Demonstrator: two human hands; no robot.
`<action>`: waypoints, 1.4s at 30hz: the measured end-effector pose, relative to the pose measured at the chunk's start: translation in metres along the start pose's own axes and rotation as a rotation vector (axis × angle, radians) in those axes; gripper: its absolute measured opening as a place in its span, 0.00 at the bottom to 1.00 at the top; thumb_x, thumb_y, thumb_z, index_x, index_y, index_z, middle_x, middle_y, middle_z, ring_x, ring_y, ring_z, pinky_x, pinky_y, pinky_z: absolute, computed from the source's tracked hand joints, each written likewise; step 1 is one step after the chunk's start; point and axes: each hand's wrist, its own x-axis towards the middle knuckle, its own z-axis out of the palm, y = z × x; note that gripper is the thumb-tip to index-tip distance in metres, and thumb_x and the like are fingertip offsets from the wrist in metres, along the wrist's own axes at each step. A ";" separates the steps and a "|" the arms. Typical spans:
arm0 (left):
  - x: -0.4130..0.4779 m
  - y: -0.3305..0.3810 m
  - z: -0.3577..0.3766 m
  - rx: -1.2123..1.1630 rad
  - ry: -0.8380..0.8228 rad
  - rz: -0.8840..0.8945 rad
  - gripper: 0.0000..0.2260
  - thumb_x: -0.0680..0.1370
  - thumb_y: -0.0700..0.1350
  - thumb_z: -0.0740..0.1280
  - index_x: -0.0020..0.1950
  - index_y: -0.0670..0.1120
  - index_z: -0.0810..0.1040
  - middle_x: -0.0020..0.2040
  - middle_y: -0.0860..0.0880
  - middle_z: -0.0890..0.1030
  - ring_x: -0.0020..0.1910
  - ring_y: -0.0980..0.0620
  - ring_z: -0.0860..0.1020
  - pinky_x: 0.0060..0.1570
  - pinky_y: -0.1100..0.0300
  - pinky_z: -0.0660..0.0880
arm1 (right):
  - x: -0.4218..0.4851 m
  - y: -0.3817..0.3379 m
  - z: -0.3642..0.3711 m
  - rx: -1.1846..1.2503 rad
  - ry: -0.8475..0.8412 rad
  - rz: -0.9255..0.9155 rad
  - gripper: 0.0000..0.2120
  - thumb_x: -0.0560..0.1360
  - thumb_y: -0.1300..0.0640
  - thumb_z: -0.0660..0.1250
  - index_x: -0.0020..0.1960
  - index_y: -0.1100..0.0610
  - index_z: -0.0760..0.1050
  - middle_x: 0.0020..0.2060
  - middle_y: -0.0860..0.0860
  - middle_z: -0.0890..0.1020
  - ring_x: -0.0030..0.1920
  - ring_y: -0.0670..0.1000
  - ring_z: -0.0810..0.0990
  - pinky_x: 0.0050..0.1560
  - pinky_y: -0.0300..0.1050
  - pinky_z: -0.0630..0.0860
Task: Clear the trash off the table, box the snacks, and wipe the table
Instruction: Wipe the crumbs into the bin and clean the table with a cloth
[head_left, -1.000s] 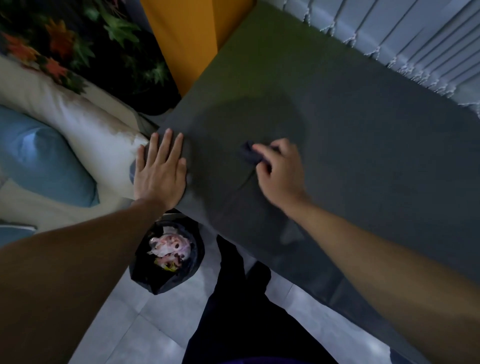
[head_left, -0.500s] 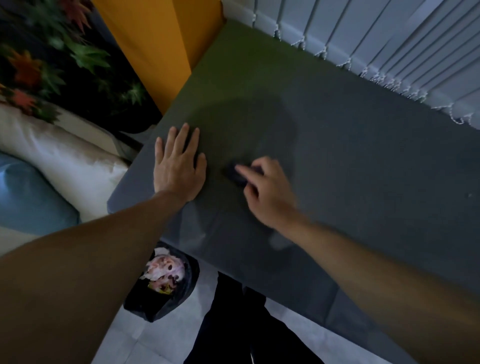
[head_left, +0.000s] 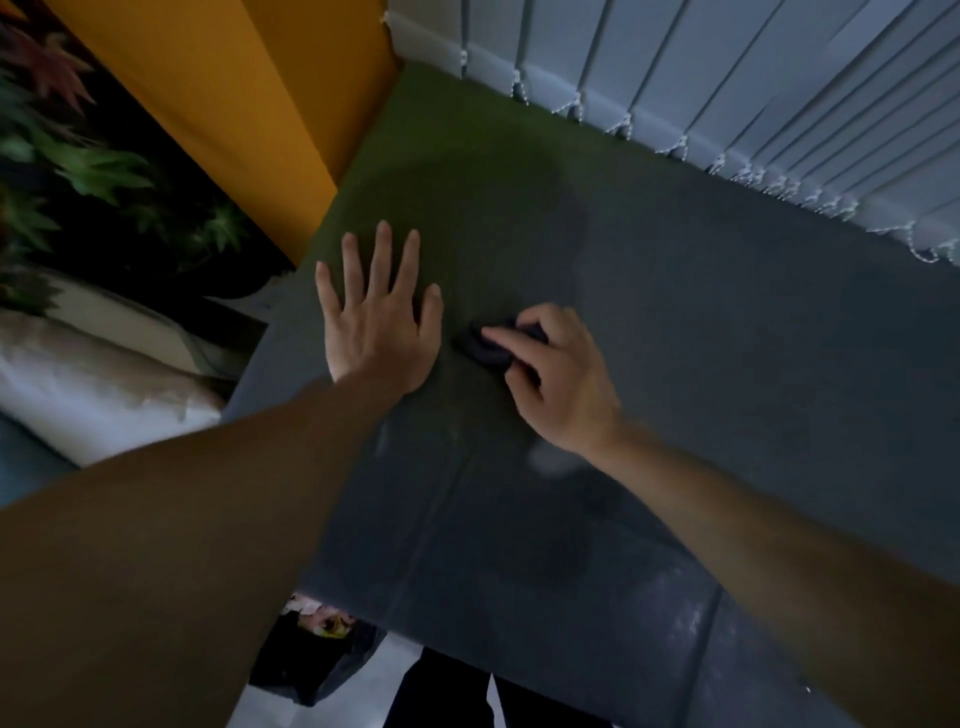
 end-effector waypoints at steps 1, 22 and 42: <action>0.000 0.000 0.000 0.000 -0.003 -0.003 0.29 0.82 0.62 0.45 0.82 0.57 0.46 0.83 0.52 0.47 0.81 0.43 0.43 0.77 0.36 0.42 | 0.009 0.009 -0.003 0.004 -0.035 -0.065 0.17 0.74 0.60 0.63 0.61 0.55 0.82 0.51 0.56 0.76 0.49 0.57 0.75 0.51 0.53 0.73; 0.007 -0.001 -0.002 -0.002 -0.041 -0.001 0.29 0.82 0.63 0.43 0.82 0.59 0.42 0.83 0.54 0.42 0.81 0.45 0.38 0.76 0.35 0.39 | 0.165 0.084 -0.017 -0.160 0.137 0.286 0.19 0.77 0.58 0.61 0.66 0.47 0.78 0.57 0.57 0.73 0.59 0.59 0.72 0.61 0.54 0.72; 0.007 -0.003 -0.001 -0.016 -0.025 0.012 0.29 0.82 0.63 0.45 0.82 0.58 0.45 0.83 0.54 0.45 0.81 0.45 0.39 0.76 0.37 0.39 | 0.136 0.080 -0.022 -0.197 0.284 0.585 0.20 0.75 0.58 0.61 0.65 0.46 0.77 0.57 0.56 0.73 0.58 0.60 0.72 0.59 0.52 0.68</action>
